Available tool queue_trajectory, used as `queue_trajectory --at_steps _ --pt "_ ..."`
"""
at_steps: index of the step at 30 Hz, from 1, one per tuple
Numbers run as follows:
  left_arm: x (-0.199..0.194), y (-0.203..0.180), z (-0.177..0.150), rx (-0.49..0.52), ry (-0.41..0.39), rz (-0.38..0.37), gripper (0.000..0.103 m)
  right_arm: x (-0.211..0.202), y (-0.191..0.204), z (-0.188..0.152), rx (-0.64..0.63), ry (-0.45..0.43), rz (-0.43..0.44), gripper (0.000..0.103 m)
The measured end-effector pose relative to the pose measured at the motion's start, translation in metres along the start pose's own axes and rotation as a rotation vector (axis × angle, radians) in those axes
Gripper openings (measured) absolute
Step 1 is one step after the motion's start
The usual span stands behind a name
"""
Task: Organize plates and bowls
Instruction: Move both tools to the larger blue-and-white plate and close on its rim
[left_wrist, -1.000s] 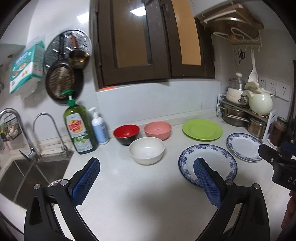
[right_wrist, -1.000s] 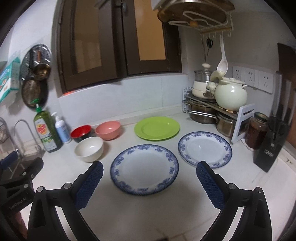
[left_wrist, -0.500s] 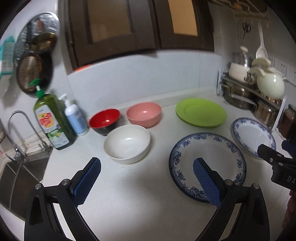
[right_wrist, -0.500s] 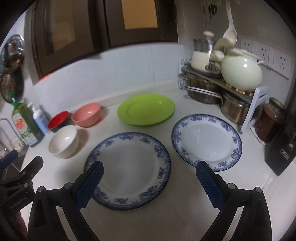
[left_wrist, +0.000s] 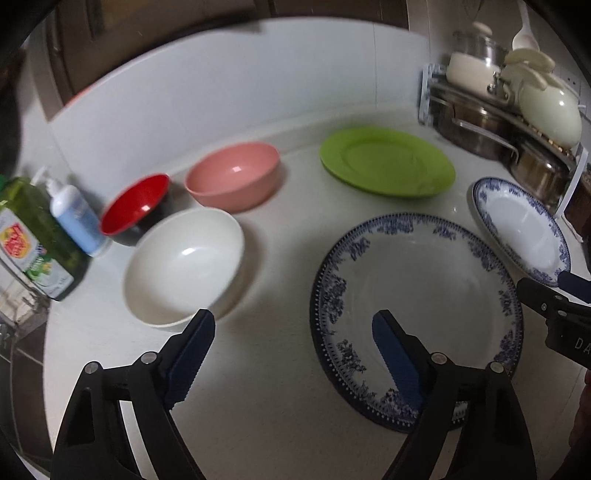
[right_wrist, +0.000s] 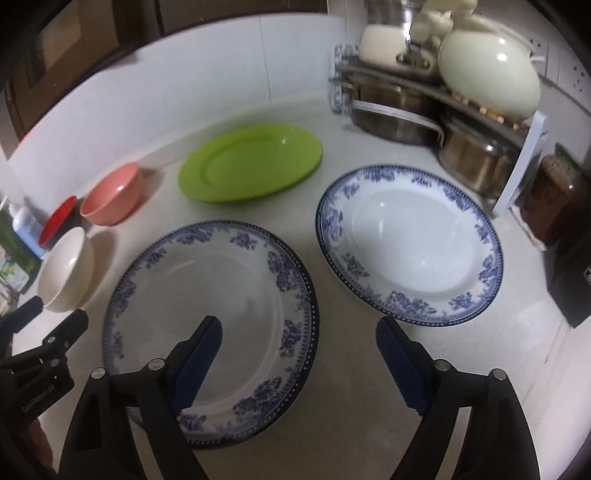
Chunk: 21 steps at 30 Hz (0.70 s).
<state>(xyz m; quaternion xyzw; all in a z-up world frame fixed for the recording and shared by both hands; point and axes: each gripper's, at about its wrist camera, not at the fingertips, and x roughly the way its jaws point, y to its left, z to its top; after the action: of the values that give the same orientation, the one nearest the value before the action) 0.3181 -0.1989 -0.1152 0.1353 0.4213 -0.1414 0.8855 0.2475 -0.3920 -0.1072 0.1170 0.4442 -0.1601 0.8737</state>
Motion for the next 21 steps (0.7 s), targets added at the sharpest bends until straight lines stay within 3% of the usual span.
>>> queue_trajectory --at_steps 11,21 --pt "0.041 -0.01 0.01 -0.006 0.108 -0.069 0.067 0.036 -0.008 0.005 0.042 0.115 0.017 0.066" --pt "0.057 -0.016 0.013 -0.022 0.164 -0.102 0.052 0.052 -0.012 0.006 0.061 0.167 0.058 0.052"
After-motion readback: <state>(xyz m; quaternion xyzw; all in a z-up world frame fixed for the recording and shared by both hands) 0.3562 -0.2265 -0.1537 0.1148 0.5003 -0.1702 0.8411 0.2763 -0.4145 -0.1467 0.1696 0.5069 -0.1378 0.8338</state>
